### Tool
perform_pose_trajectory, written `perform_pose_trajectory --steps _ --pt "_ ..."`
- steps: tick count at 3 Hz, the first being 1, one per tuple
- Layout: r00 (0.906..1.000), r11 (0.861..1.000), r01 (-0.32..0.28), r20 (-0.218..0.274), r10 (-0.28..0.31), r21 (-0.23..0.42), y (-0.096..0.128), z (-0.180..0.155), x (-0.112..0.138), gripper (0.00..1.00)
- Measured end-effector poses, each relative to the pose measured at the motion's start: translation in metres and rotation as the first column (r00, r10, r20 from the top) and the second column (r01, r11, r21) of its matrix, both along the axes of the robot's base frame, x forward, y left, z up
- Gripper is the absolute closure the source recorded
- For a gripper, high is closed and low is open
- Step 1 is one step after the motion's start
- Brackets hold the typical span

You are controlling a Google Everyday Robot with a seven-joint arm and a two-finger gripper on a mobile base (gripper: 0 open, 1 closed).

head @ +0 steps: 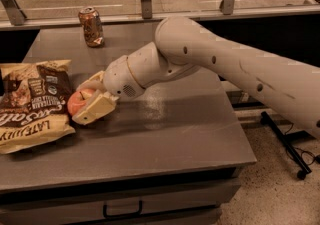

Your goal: Move apple near brown chip bag

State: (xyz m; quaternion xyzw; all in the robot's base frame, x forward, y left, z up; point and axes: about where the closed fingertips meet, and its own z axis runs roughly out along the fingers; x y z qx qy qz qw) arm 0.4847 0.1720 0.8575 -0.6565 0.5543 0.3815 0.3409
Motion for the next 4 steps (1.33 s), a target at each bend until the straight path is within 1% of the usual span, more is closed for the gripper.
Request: perform_pose_trajectory --steps 2,3,4 --pt "0.9994 0.999 0.011 0.032 -0.009 -0.037 -0.001 -0.006 0.003 0.12" --pt "0.9991 0.998 0.022 0.037 -0.02 -0.055 -0.006 -0.007 0.004 0.0" --pt "0.9982 0.997 0.057 0.022 -0.056 -0.06 -0.027 0.001 0.014 0.0"
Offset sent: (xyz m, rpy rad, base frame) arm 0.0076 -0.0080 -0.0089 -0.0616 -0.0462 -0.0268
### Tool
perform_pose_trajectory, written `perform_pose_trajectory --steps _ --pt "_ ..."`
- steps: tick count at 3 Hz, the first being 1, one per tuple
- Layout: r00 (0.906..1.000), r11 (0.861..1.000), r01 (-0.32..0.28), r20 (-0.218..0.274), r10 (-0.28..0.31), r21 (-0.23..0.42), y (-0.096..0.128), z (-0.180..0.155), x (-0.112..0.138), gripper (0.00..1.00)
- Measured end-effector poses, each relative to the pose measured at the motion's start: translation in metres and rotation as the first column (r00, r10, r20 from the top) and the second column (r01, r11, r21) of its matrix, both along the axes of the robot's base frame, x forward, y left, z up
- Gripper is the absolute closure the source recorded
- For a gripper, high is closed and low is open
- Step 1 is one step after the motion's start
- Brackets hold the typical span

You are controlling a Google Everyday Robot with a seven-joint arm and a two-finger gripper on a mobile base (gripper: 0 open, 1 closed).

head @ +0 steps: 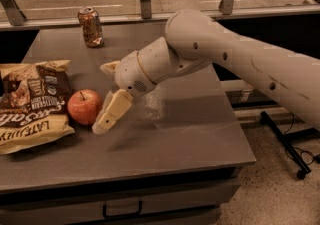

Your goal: Move apple near brown chip bag

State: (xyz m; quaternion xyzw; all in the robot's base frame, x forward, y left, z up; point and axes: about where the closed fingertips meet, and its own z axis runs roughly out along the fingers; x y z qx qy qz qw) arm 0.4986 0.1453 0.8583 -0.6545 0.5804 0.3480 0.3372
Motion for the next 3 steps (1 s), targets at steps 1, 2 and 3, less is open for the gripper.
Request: perform_pose_trajectory --steps 1,2,3 --pt "0.9951 0.995 0.099 -0.009 -0.099 0.007 -0.044 0.019 0.018 0.0" --pt "0.9755 0.976 0.219 0.018 -0.219 0.017 -0.1 0.041 0.028 0.0" --pt "0.9712 0.971 0.237 0.019 -0.237 0.016 -0.109 0.042 0.028 0.0"
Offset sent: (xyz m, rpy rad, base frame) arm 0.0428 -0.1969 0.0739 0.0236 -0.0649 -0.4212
